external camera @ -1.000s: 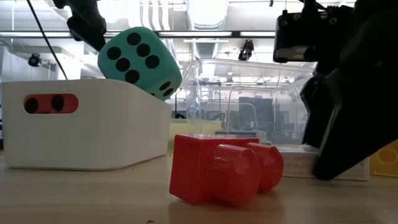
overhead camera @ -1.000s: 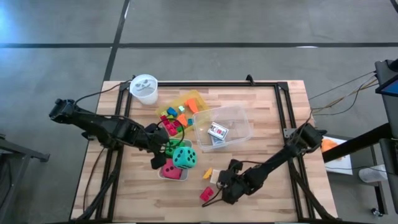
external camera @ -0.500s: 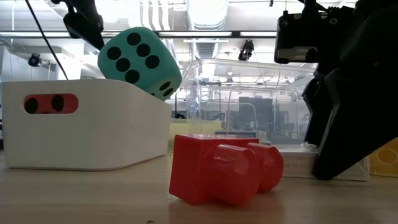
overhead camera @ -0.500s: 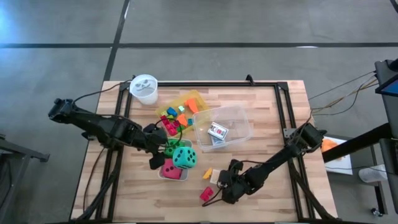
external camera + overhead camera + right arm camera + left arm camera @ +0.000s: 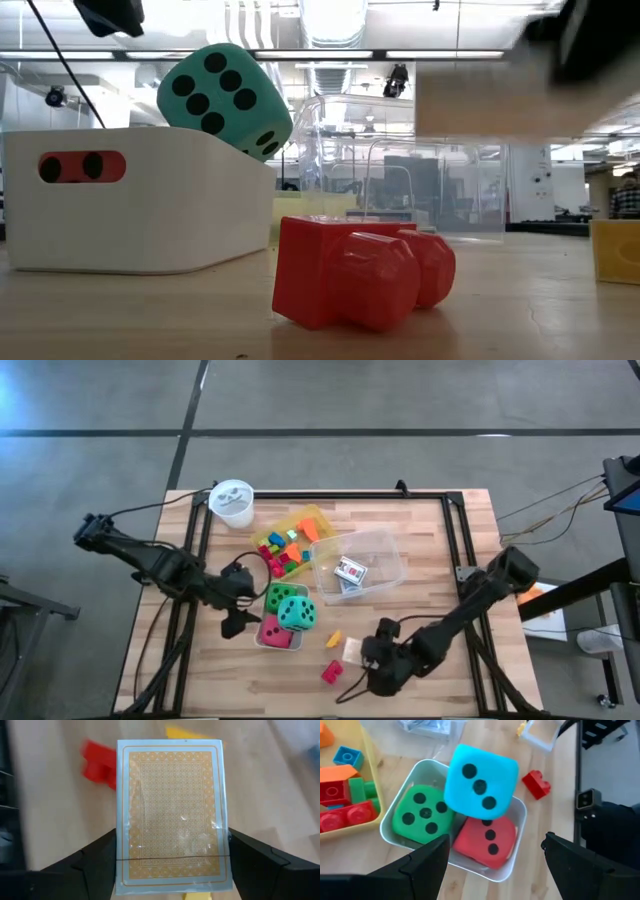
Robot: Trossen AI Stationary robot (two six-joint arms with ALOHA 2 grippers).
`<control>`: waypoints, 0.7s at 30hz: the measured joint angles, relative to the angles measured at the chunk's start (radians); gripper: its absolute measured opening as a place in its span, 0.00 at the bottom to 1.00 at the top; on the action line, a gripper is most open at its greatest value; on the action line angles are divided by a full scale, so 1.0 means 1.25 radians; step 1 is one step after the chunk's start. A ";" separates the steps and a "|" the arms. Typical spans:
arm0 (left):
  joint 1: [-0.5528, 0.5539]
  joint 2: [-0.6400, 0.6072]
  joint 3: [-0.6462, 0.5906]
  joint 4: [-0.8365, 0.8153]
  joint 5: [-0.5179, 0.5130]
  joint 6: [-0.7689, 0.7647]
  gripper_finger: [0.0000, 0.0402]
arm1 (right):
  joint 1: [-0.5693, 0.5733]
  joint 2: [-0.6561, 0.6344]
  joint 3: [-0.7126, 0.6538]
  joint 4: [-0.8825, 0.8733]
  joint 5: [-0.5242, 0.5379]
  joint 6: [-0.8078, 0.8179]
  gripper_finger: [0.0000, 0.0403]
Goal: Pick & Place Toys
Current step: Put the yellow game card pack into the transparent bin
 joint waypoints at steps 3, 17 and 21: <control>-0.014 -0.006 0.000 0.000 0.000 -0.002 0.78 | 0.014 -0.052 0.034 -0.044 0.029 -0.002 0.74; -0.018 -0.006 0.000 -0.012 0.000 0.034 0.78 | -0.147 -0.176 0.226 -0.362 0.054 -0.296 0.74; -0.018 -0.006 0.000 -0.012 0.001 0.037 0.78 | -0.257 -0.192 0.246 -0.392 -0.013 -0.375 0.74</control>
